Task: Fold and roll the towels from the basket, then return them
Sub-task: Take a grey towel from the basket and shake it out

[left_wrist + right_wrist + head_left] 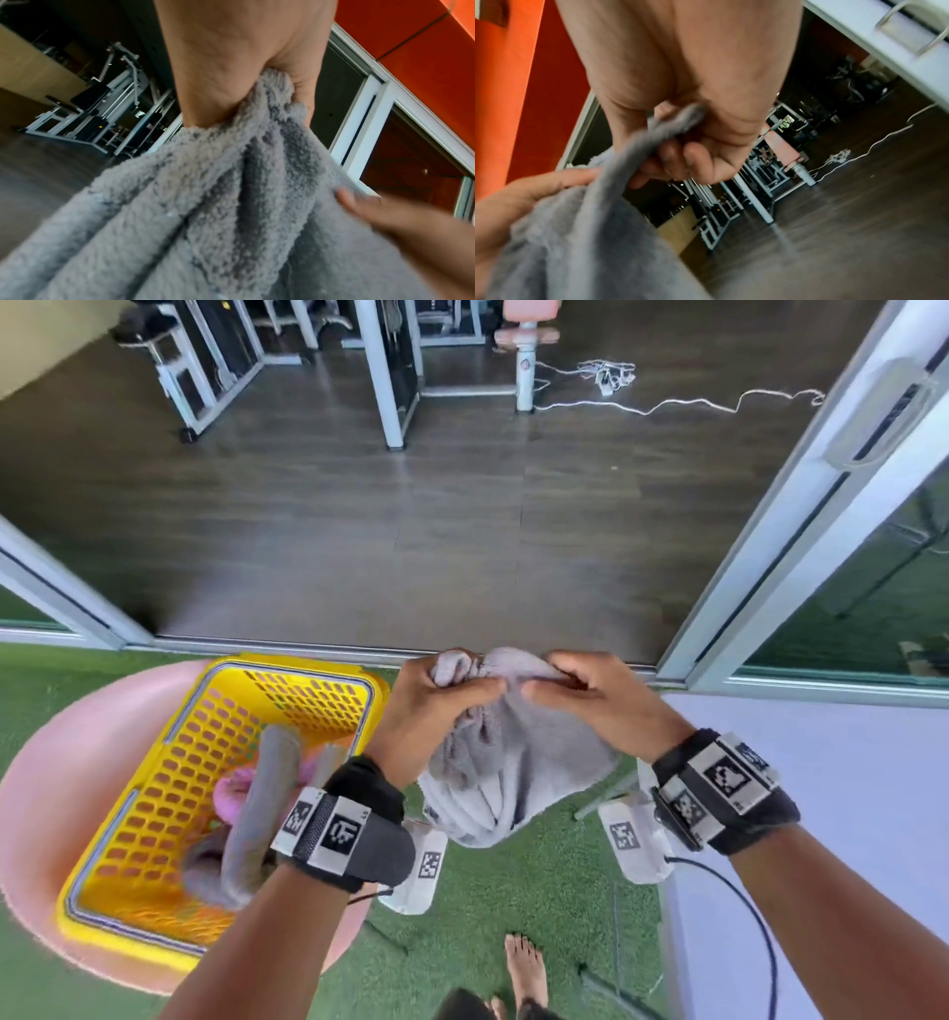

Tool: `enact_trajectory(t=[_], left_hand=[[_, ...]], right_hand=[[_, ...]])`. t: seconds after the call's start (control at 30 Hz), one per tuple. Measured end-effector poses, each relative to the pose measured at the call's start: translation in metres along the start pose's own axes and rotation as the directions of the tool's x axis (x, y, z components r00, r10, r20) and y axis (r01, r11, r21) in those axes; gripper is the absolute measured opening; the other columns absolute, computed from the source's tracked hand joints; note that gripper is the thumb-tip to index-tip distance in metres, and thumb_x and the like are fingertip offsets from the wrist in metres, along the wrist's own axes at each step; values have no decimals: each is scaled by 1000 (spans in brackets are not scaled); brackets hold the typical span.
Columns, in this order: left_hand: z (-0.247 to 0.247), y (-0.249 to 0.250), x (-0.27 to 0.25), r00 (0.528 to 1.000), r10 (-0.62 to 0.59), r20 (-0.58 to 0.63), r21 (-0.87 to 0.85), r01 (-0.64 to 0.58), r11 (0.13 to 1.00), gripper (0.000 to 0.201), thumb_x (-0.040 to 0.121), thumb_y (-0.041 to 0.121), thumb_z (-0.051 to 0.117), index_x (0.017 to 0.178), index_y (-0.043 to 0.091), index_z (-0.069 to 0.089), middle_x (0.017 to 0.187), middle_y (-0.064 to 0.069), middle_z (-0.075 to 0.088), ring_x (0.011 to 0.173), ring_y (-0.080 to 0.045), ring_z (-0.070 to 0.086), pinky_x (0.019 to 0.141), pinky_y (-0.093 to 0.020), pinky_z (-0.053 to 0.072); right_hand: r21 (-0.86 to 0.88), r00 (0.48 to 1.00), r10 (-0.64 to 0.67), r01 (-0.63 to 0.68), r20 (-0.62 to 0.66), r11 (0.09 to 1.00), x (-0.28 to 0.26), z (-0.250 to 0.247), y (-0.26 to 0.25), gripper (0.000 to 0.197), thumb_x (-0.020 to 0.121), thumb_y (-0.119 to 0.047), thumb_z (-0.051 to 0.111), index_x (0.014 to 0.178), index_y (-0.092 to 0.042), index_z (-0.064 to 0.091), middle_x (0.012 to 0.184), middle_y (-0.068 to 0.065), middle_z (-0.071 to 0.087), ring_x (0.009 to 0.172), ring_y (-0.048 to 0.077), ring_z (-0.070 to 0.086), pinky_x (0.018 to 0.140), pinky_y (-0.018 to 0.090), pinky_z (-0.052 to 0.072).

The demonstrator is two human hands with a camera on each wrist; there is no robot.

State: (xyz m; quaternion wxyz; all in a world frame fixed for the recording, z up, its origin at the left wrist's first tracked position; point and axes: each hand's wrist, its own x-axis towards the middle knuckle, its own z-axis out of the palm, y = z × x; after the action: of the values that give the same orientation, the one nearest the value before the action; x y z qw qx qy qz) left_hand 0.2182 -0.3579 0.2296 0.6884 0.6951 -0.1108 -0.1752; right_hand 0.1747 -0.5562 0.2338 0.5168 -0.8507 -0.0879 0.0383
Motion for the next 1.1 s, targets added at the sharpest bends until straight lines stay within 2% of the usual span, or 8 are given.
enact_trajectory(t=[0.13, 0.23, 0.3, 0.37, 0.6, 0.77, 0.9, 1.1], left_hand=[[10, 6, -22, 994, 22, -107, -60, -29, 998, 35, 78, 2, 73, 66, -9, 41, 73, -11, 37, 71, -19, 39, 56, -26, 34], [21, 5, -44, 998, 28, -60, -28, -29, 999, 39, 80, 3, 72, 51, 17, 50, 59, 0, 47, 65, -15, 50, 53, -21, 37], [31, -2, -61, 998, 37, -48, -43, -39, 998, 45, 82, 2, 71, 50, 12, 40, 54, 1, 37, 63, -18, 49, 53, -24, 32], [41, -14, -76, 997, 61, -39, -61, -64, 996, 50, 82, 5, 72, 59, 5, 27, 62, -8, 23, 64, -24, 36, 59, -32, 30], [73, -32, -127, 964, 137, -228, 110, -114, 987, 31, 90, 20, 64, 61, 14, 54, 58, 1, 54, 59, -13, 47, 63, -29, 42], [47, -80, -164, 830, 53, -555, 303, 143, 942, 43, 86, 61, 48, 80, 22, 66, 75, -7, 71, 75, -25, 65, 76, -42, 52], [35, -137, -215, 717, 18, -697, 395, 363, 844, 52, 96, 46, 46, 94, -1, 68, 97, -29, 67, 97, -41, 62, 72, -37, 42], [138, -217, -254, 563, -361, -744, 129, 650, 749, 47, 98, 38, 47, 90, -4, 67, 96, -31, 66, 95, -40, 63, 66, -35, 41]], right_hand=[[-9, 981, 193, -193, 17, 981, -52, -13, 26, 33, 91, -32, 62, 86, 0, 65, 53, -9, 43, 48, 9, 38, 51, 27, 31], [73, 968, 248, -244, -42, 967, -84, -20, 24, 28, 95, -25, 56, 95, 3, 63, 49, -6, 48, 43, 10, 37, 48, 25, 31], [84, 963, 240, -231, -121, 969, -97, -25, 17, 20, 97, -19, 54, 107, -6, 66, 53, 4, 54, 41, 11, 42, 44, 23, 35], [150, 954, 252, -229, -161, 962, -108, -31, 10, 26, 98, -12, 51, 120, -13, 64, 70, 11, 67, 52, 18, 58, 49, 24, 46], [233, 956, 212, -163, -204, 959, -107, -44, 0, 23, 98, -12, 52, 118, -6, 61, 105, 13, 70, 96, 17, 70, 84, 26, 56], [175, 958, 208, -175, -197, 969, -40, -69, 15, 16, 97, -7, 49, 93, -12, 64, 84, 2, 68, 75, 6, 68, 75, 21, 54], [-74, 960, 239, -251, -147, 965, 5, -95, 59, 22, 91, -2, 53, 79, -19, 62, 75, 1, 62, 59, -2, 61, 75, 28, 52], [-675, 958, 267, -130, 103, 726, 10, -87, 143, 19, 90, -5, 52, 102, -3, 67, 100, 11, 63, 93, 23, 58, 83, 31, 45]])
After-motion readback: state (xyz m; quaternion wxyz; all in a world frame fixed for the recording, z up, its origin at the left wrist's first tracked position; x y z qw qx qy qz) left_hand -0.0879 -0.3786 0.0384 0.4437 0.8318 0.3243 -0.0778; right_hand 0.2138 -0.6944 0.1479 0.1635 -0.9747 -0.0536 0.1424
